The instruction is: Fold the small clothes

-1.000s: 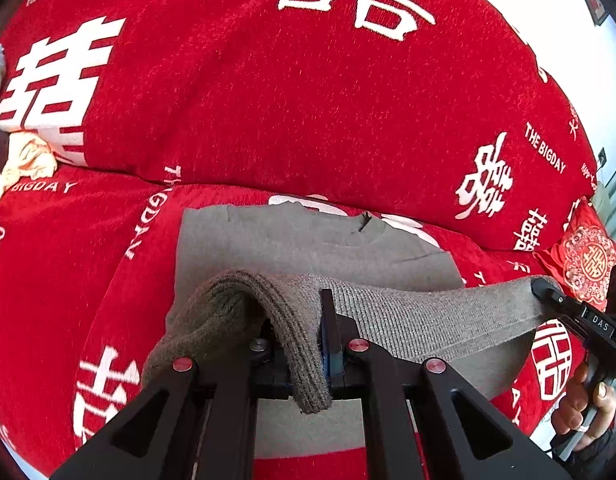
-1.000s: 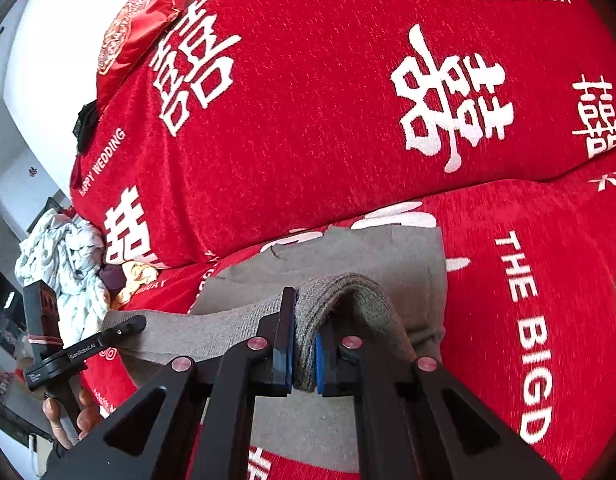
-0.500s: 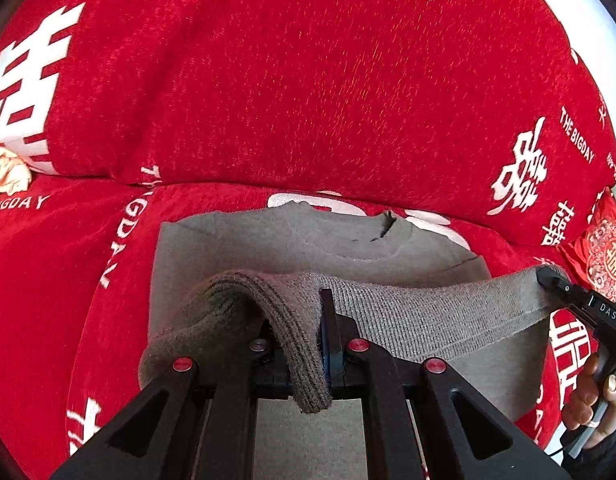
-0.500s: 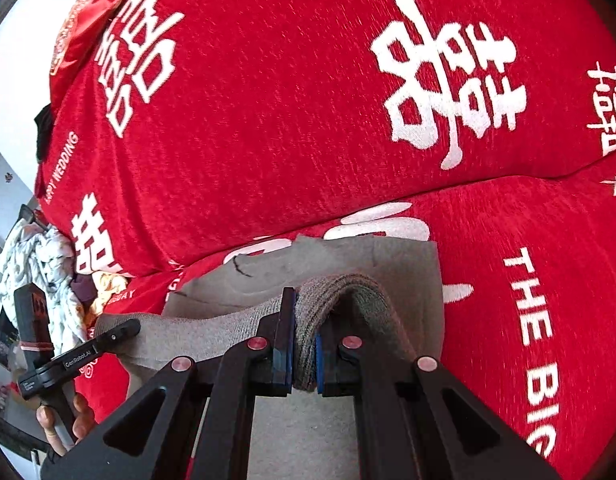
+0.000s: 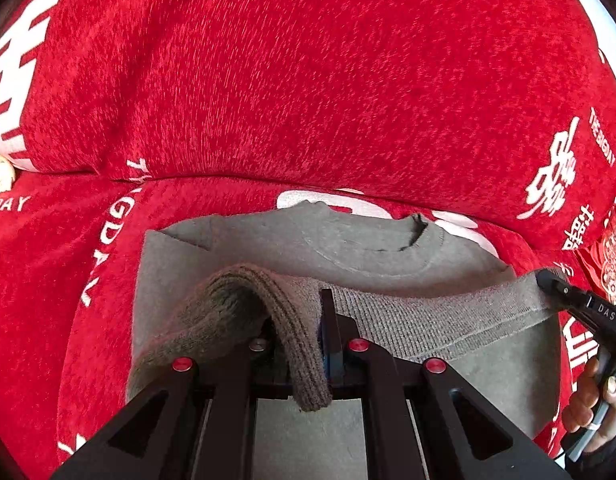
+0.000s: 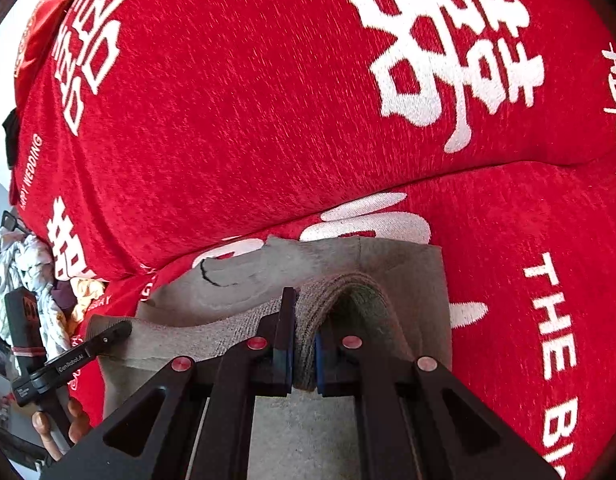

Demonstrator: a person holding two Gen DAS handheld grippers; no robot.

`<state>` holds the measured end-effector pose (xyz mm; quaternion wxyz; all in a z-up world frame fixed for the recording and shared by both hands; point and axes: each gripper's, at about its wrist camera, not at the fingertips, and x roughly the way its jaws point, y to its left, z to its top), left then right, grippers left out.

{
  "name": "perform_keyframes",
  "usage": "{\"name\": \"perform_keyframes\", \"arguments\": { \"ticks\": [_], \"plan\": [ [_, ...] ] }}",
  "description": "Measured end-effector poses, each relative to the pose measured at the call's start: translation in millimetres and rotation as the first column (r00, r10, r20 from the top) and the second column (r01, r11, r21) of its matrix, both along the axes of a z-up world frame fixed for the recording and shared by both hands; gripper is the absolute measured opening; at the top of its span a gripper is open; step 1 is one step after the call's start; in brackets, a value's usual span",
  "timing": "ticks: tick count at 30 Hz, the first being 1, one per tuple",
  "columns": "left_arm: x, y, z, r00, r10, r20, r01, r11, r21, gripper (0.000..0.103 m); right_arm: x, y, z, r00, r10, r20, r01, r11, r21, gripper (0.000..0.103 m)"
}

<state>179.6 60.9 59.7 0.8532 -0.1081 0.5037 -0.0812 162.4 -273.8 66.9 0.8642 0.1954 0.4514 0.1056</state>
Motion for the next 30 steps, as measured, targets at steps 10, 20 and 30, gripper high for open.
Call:
{"name": "perform_keyframes", "arguments": {
  "ticks": [10, 20, 30],
  "plan": [
    [27.1, -5.5, -31.3, 0.998, -0.004, -0.060, 0.004, 1.000, 0.000, 0.010, 18.3, -3.2, -26.7, 0.998, -0.038, -0.052, 0.037, 0.999, -0.013, 0.008],
    [37.8, -2.4, -50.8, 0.995, -0.011, -0.102, 0.007, 0.999, -0.033, 0.010, 30.0, -3.7, -46.0, 0.994, -0.062, -0.088, 0.060, 0.998, -0.026, 0.008],
    [47.4, 2.0, -57.7, 0.990, 0.001, -0.142, -0.012, 0.997, -0.078, 0.012, 37.7, -3.6, -51.3, 0.991, -0.055, -0.120, 0.051, 0.998, -0.034, 0.008]
  ]
}}
